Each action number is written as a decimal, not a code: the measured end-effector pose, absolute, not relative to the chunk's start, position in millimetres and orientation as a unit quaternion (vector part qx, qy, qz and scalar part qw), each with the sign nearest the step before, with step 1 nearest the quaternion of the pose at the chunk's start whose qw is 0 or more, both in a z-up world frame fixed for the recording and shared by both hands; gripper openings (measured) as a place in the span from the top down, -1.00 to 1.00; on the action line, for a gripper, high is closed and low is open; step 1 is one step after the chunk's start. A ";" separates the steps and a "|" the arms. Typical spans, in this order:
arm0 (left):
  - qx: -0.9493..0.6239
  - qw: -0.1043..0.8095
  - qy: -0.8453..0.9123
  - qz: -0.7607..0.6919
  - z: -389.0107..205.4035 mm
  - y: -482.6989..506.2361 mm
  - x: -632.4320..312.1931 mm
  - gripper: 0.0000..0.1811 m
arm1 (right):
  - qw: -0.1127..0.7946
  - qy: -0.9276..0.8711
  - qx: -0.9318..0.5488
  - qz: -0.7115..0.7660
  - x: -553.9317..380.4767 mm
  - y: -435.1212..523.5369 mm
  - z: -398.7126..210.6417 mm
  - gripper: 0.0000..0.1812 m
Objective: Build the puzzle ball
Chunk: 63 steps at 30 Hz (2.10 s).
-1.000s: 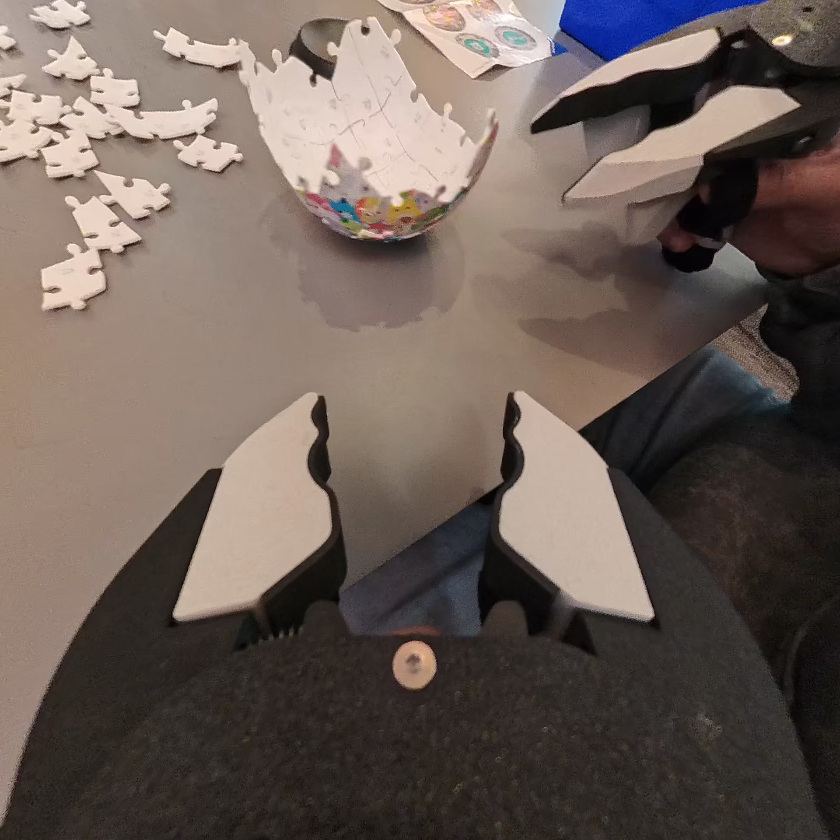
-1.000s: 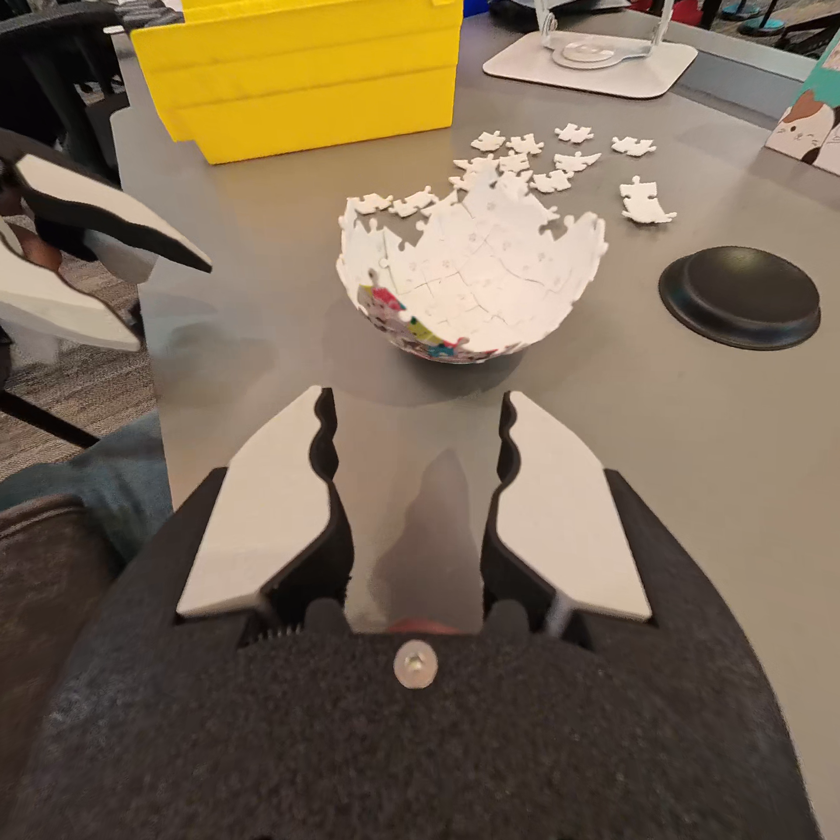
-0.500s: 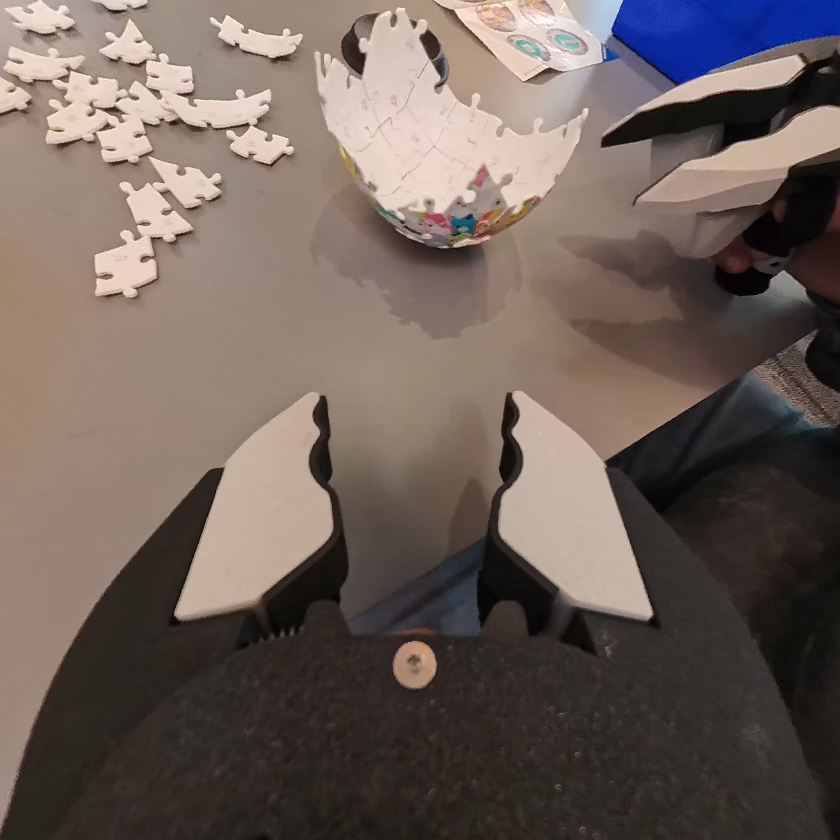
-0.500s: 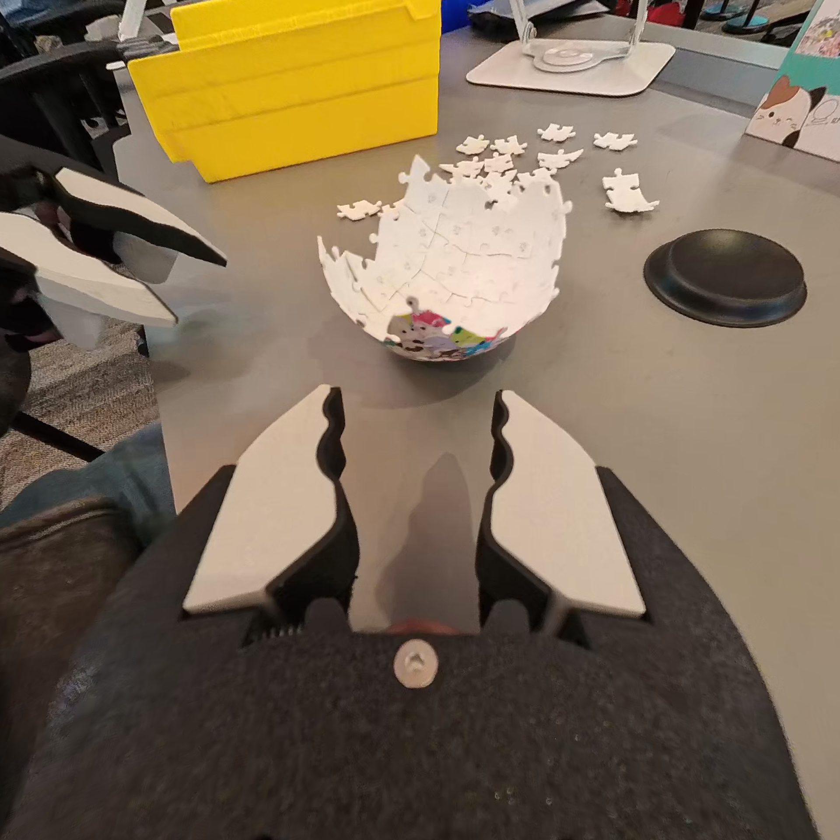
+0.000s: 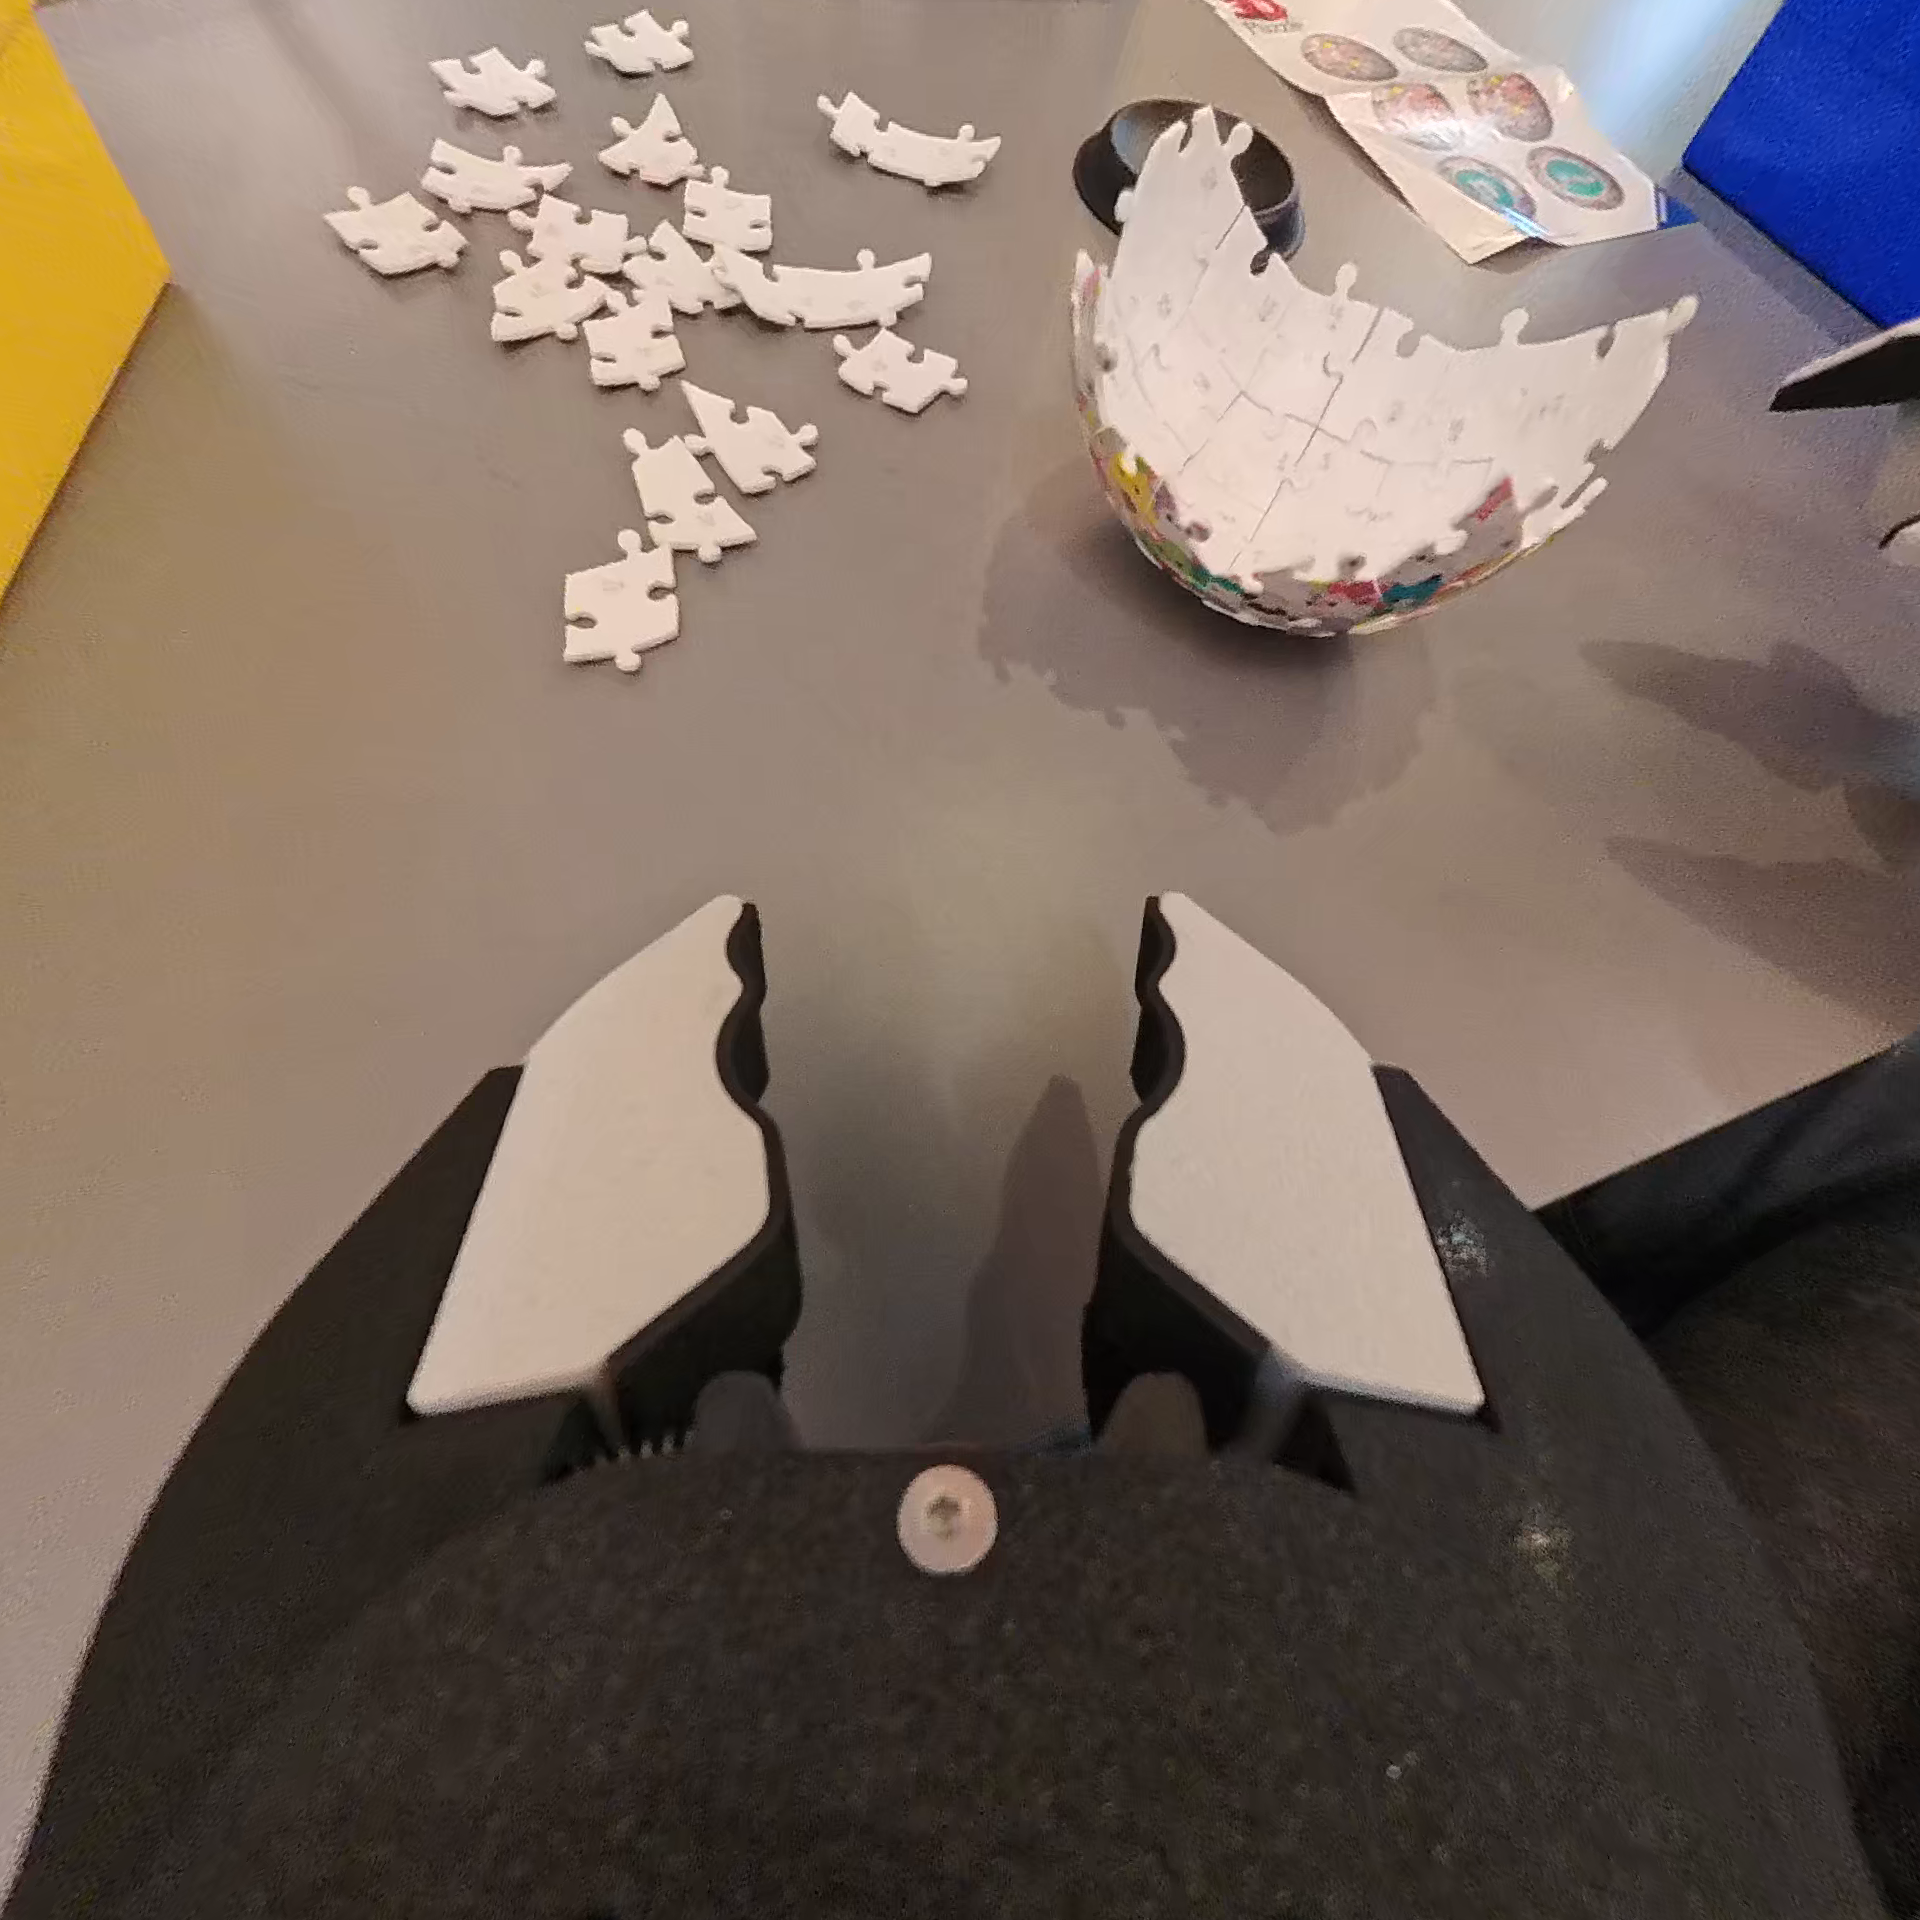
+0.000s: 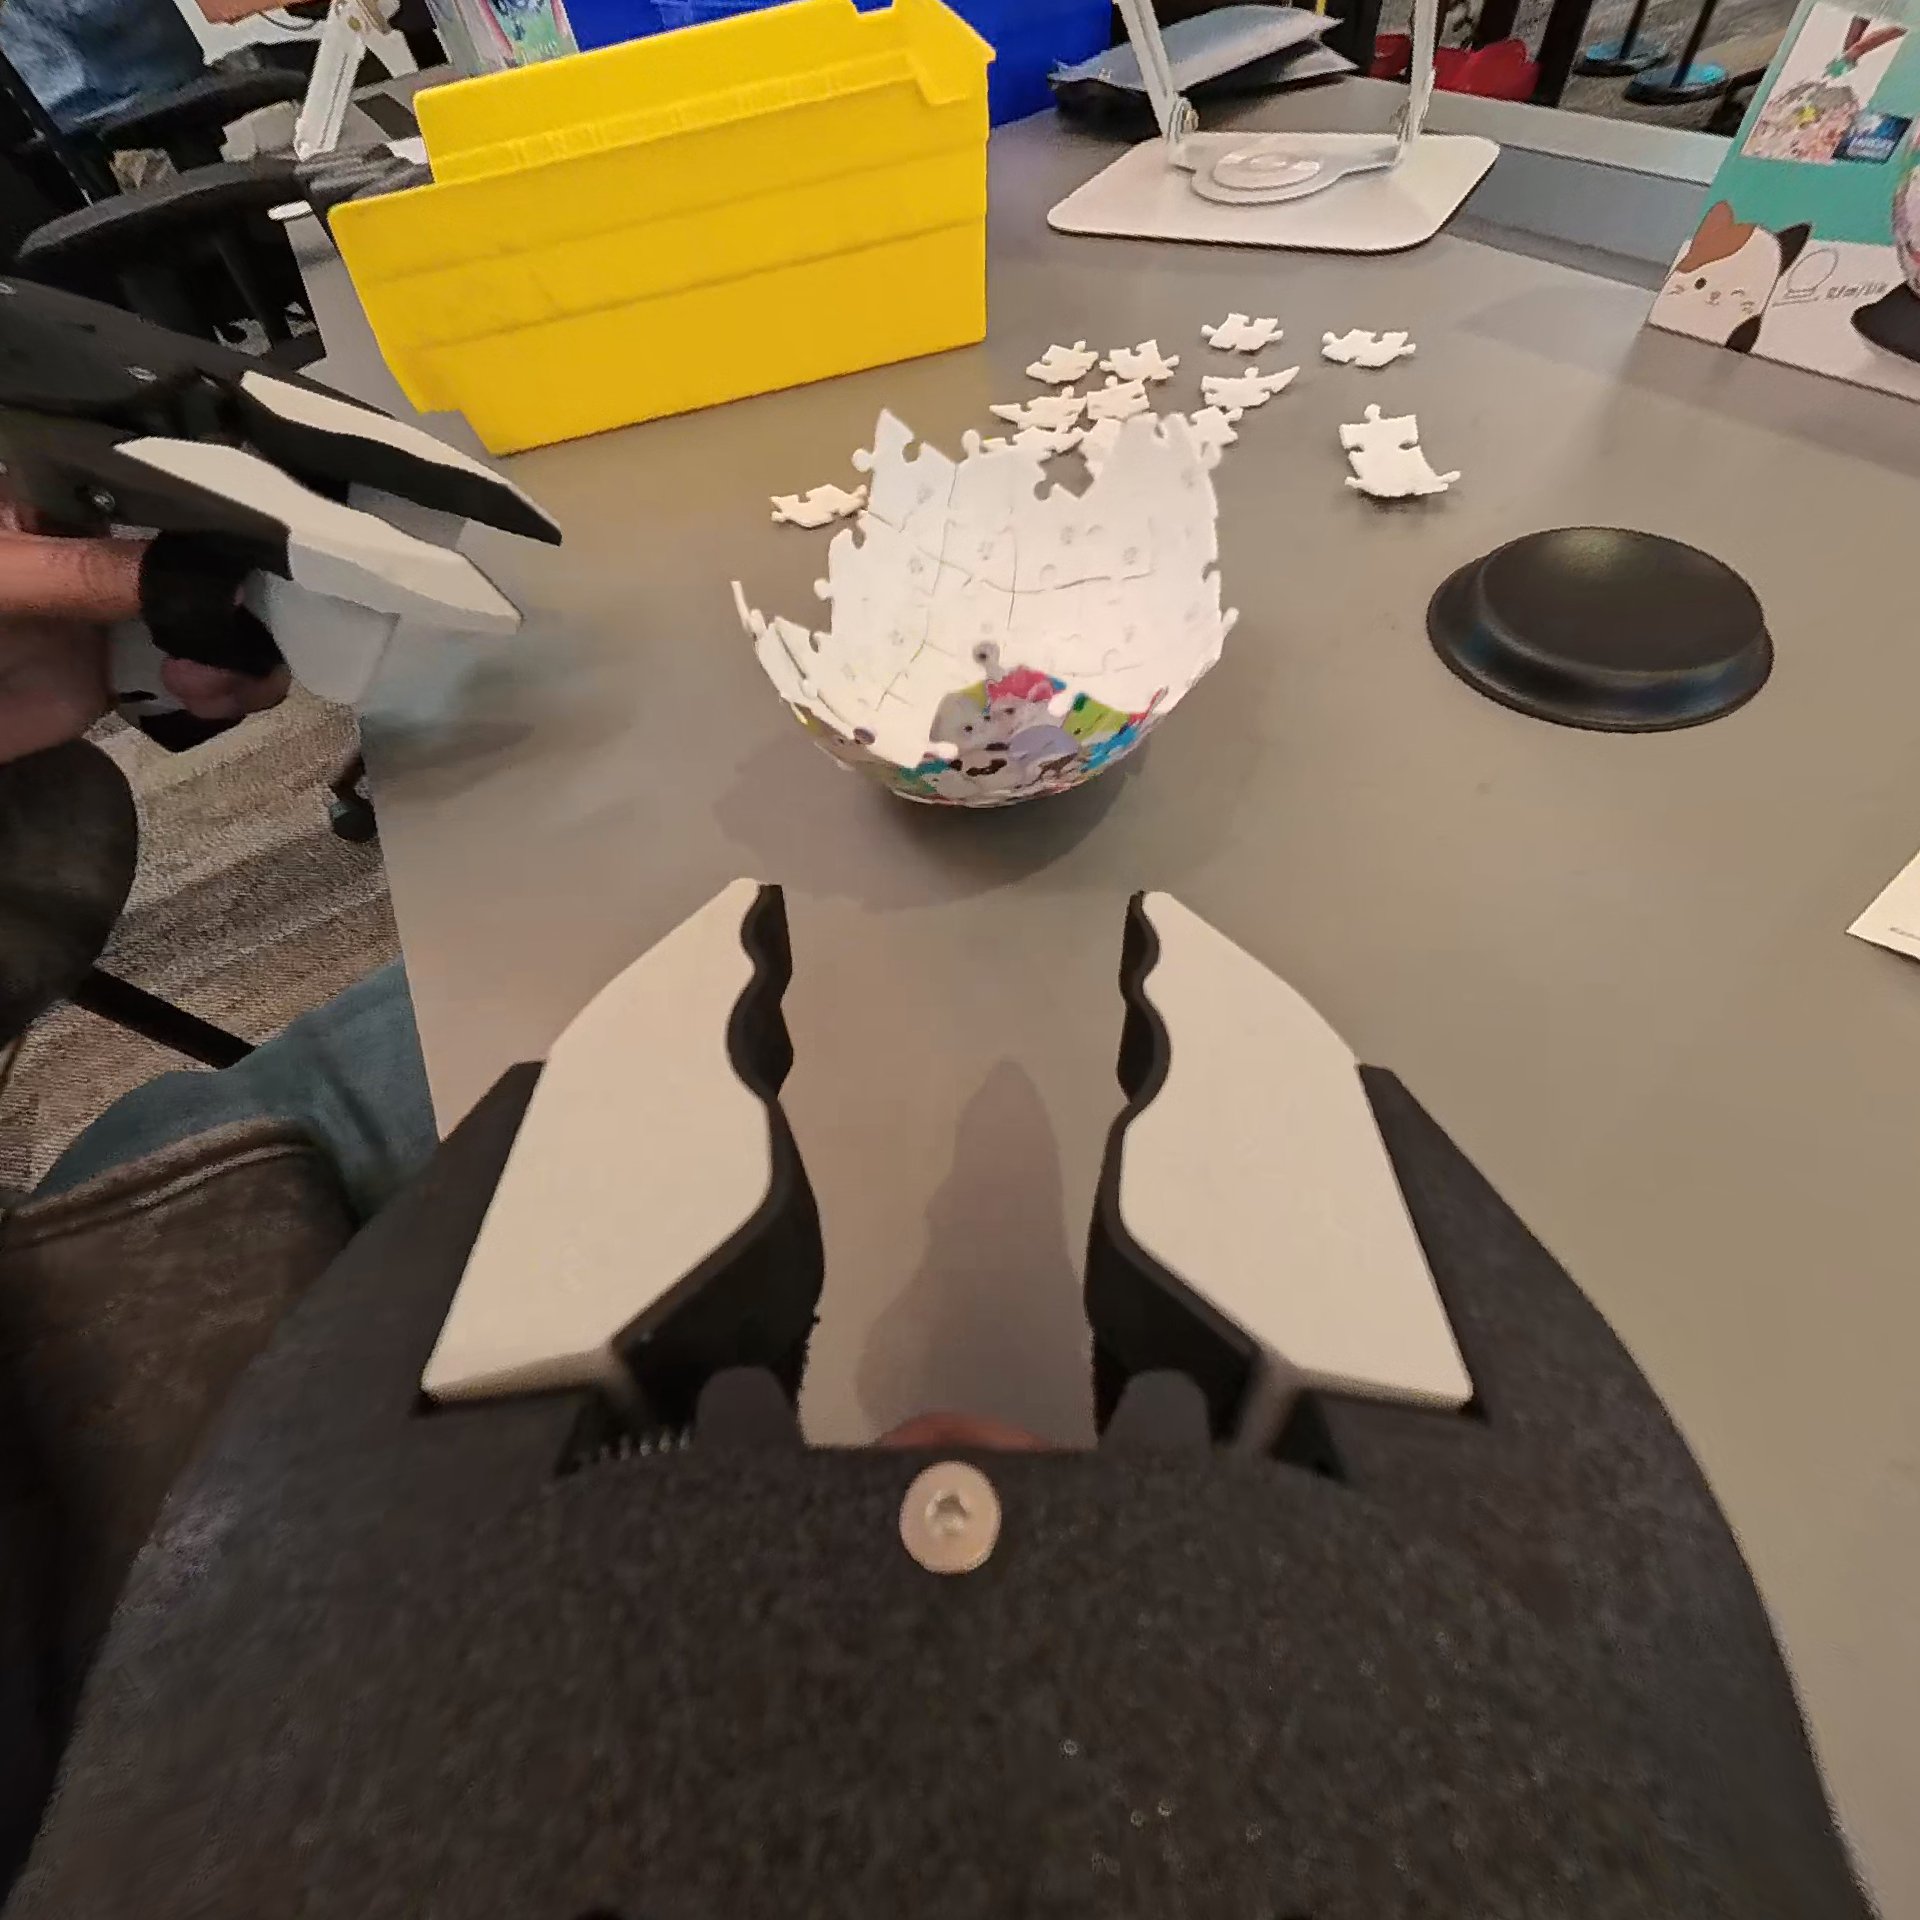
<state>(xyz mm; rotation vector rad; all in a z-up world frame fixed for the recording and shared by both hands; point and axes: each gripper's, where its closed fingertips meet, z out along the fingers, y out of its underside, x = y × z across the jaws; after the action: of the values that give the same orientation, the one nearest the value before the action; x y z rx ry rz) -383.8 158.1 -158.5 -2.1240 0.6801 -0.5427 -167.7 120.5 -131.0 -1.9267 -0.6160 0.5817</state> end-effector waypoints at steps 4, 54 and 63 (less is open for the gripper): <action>-0.851 0.407 0.270 -0.194 -164.8 162.1 -386.0 0.25 | 0.487 -0.244 -0.800 0.251 -164.9 120.9 -134.5 0.34; -0.381 0.379 0.842 -0.049 -53.0 104.8 -239.6 0.71 | 0.348 -0.255 -0.705 0.563 -215.8 102.8 -43.5 0.71; -0.301 0.349 0.887 0.006 -61.3 82.2 -224.0 0.72 | 0.297 -0.314 -0.739 0.517 -218.7 88.3 -59.0 0.83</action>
<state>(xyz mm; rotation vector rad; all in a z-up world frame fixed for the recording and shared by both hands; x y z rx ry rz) -224.0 82.2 -61.3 -0.7808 2.2985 0.0145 -218.7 88.3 -59.0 -1.9646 -0.8345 1.3738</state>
